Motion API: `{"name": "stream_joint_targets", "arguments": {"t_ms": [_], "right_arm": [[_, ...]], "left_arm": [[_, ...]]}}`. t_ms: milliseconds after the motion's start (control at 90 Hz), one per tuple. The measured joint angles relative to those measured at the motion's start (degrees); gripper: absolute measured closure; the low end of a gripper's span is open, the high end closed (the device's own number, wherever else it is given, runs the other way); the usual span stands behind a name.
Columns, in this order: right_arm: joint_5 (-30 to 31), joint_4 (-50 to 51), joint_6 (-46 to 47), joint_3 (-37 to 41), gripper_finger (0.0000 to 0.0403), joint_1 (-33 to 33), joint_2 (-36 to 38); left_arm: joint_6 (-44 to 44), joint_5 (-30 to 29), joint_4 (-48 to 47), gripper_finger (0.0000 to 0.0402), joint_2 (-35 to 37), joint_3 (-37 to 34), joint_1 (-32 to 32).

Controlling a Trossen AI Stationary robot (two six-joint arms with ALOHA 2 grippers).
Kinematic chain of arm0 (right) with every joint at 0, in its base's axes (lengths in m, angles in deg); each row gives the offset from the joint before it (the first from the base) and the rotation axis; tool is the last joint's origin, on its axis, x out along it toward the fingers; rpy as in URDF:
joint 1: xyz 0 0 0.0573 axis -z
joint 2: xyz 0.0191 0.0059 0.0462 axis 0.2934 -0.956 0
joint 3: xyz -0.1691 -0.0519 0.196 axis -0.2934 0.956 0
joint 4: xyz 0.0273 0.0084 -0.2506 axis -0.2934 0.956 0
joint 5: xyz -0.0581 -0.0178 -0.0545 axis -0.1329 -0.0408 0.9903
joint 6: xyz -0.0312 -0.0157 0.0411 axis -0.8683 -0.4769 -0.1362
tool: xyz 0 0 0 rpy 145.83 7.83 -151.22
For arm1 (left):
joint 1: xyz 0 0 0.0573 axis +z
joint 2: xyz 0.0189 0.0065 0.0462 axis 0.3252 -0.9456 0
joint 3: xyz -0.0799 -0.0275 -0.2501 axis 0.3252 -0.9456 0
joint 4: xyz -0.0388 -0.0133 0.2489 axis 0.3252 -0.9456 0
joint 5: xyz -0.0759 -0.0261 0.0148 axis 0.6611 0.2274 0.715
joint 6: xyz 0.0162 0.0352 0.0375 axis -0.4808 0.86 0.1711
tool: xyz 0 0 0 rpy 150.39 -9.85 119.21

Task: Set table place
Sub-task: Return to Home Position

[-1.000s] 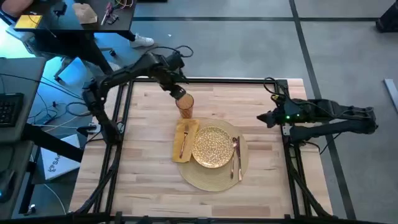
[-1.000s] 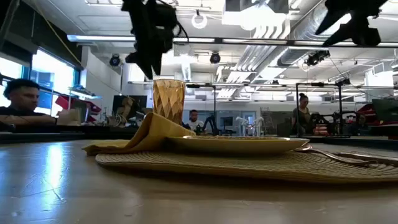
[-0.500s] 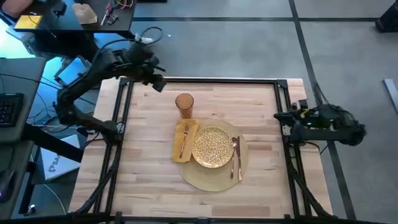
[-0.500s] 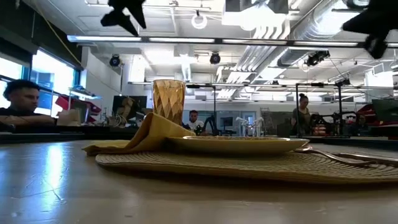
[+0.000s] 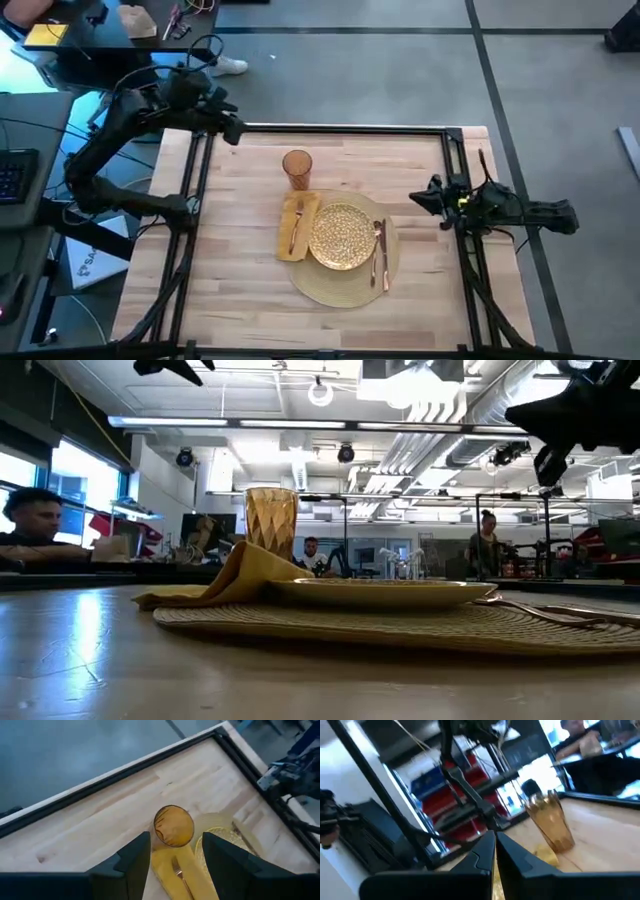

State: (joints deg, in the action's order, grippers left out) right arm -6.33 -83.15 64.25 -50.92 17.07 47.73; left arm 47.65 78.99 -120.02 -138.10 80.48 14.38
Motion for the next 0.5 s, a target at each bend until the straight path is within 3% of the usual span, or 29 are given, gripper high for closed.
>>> {"name": "stream_joint_targets", "arguments": {"t_ms": [244, 500], "right_arm": [[2.5, -0.5, 1.2, 1.1, 0.0403, 0.0, -0.1], [3.2, 1.1, 4.6, 1.1, 0.0403, 0.0, -0.1]], "left_arm": [[1.5, 1.1, 3.8, 0.0238, 5.7, -4.9, 0.0], [3.0, 2.0, 19.9, 0.0238, 20.6, -25.2, 0.0]]}}
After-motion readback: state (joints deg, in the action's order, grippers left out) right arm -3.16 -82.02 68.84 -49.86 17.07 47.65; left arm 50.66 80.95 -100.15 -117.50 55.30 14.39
